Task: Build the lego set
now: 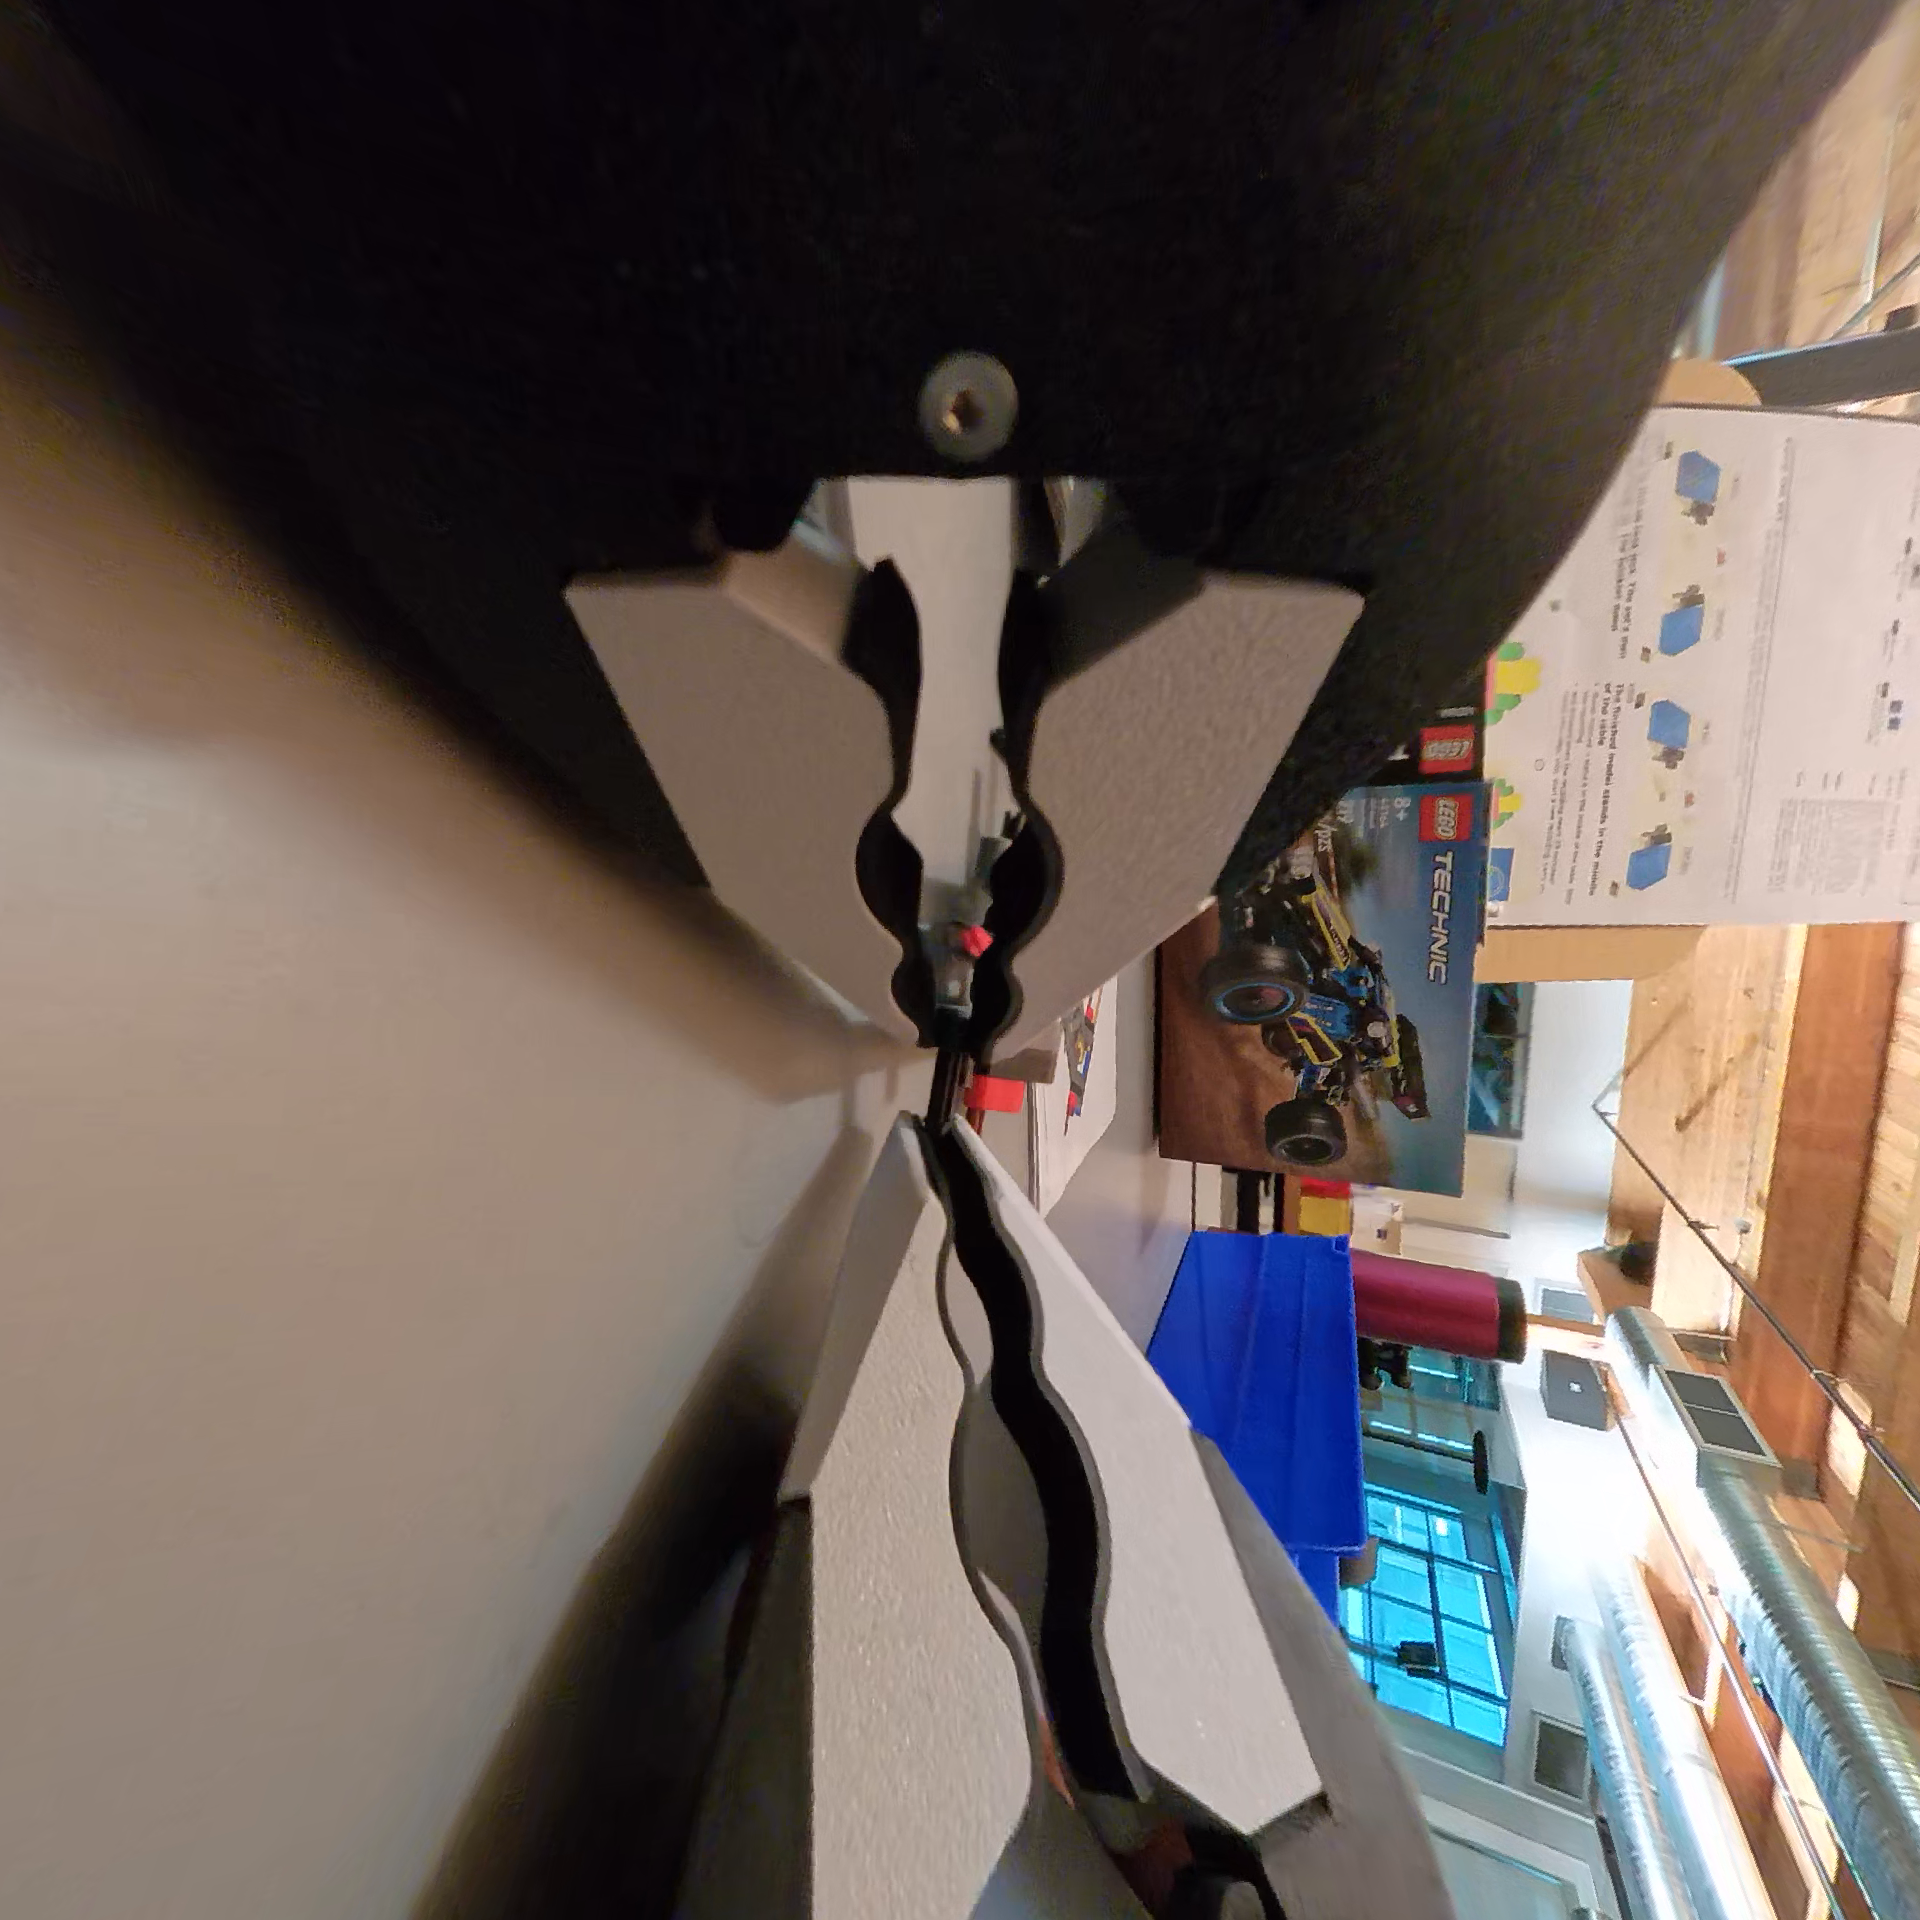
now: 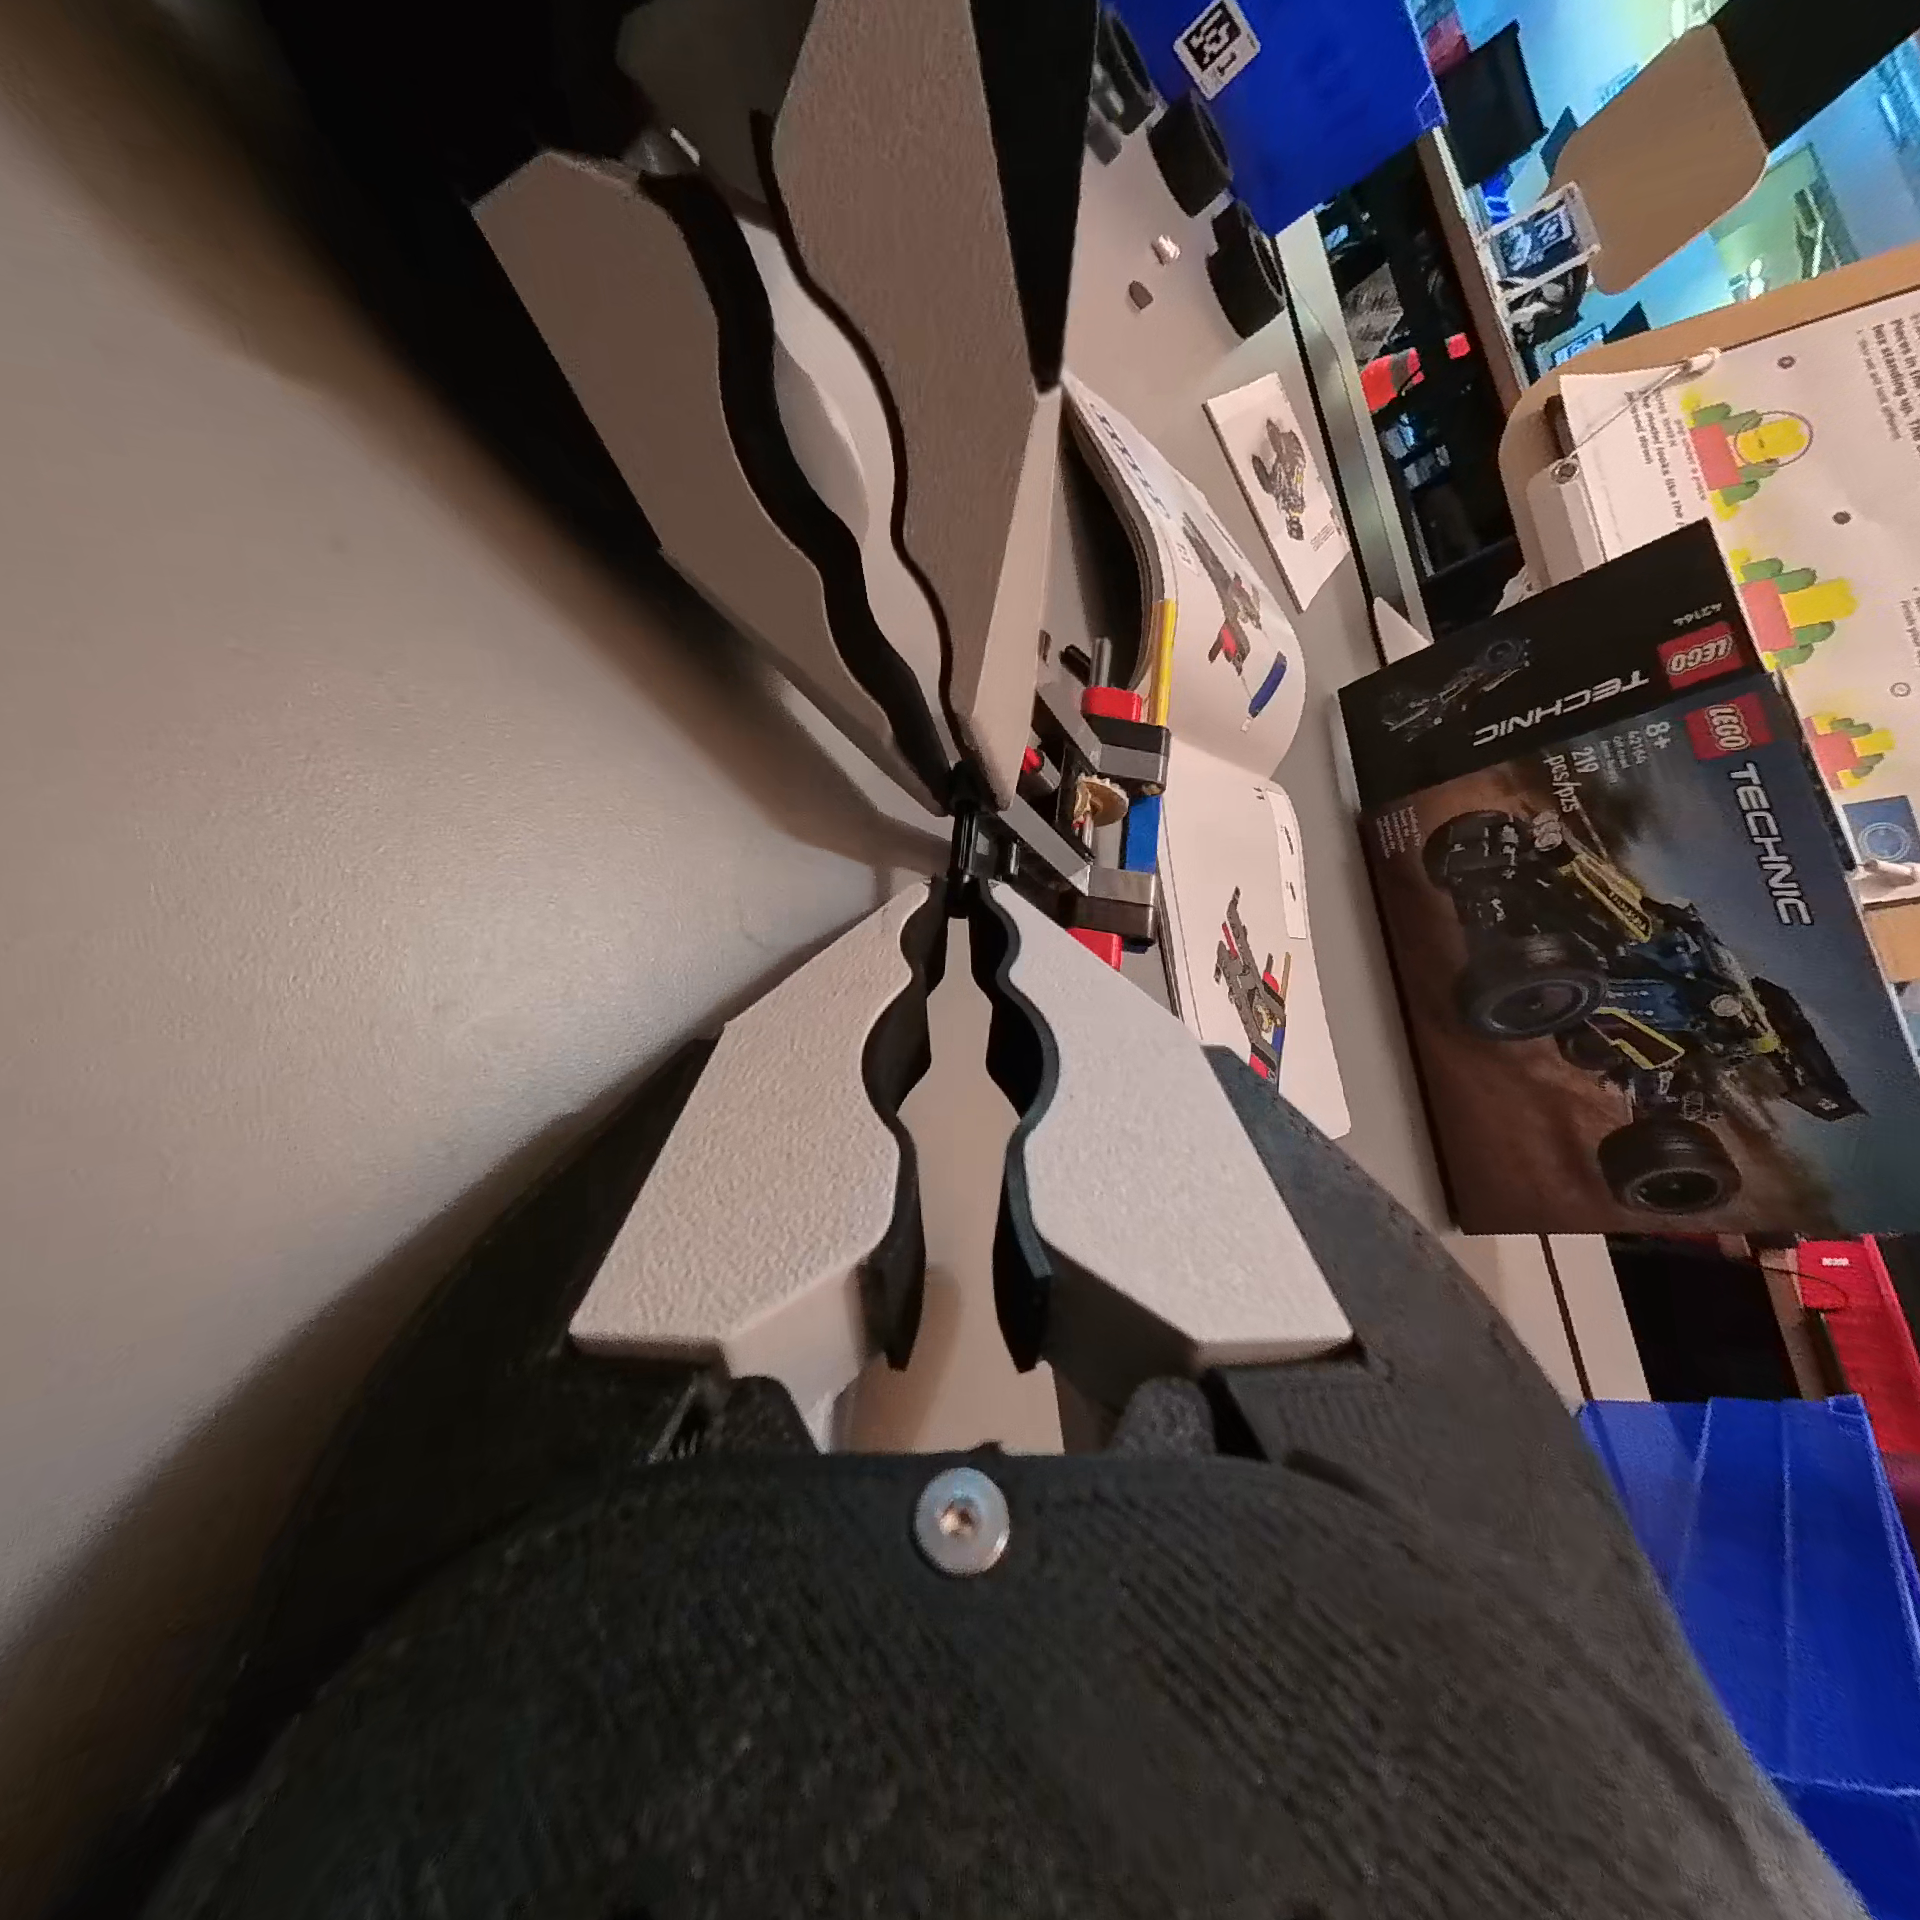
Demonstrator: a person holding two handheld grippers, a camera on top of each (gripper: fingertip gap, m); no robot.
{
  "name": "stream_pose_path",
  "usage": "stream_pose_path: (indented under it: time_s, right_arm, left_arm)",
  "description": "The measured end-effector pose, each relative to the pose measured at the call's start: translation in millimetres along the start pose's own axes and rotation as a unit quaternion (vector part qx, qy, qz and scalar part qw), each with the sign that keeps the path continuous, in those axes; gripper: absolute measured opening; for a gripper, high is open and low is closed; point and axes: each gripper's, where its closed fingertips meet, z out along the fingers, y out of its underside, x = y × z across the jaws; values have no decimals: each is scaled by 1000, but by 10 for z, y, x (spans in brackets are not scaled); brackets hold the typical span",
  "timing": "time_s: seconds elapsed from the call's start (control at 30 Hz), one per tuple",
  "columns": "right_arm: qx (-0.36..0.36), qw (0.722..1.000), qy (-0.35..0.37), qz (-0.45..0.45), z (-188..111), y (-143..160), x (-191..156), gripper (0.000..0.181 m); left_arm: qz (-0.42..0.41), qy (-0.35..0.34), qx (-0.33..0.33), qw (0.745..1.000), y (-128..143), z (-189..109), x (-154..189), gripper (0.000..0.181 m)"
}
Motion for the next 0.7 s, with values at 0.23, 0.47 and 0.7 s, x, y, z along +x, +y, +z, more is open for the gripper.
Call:
stream_pose_path:
  time_s: [0.23,0.47,0.7]
  right_arm:
    - [-9,1000,16,-8,20,8,22,3]
    - [-5,1000,15,-13,26,-10,11,3]
    - [-5,1000,15,-9,27,-7,17,3]
  left_arm:
    - [82,-35,-33,996,25,11,-17,5]
    - [69,-40,-34,996,7,3,-37,12]
    - [47,-34,-50,997,66,1,-50,16]
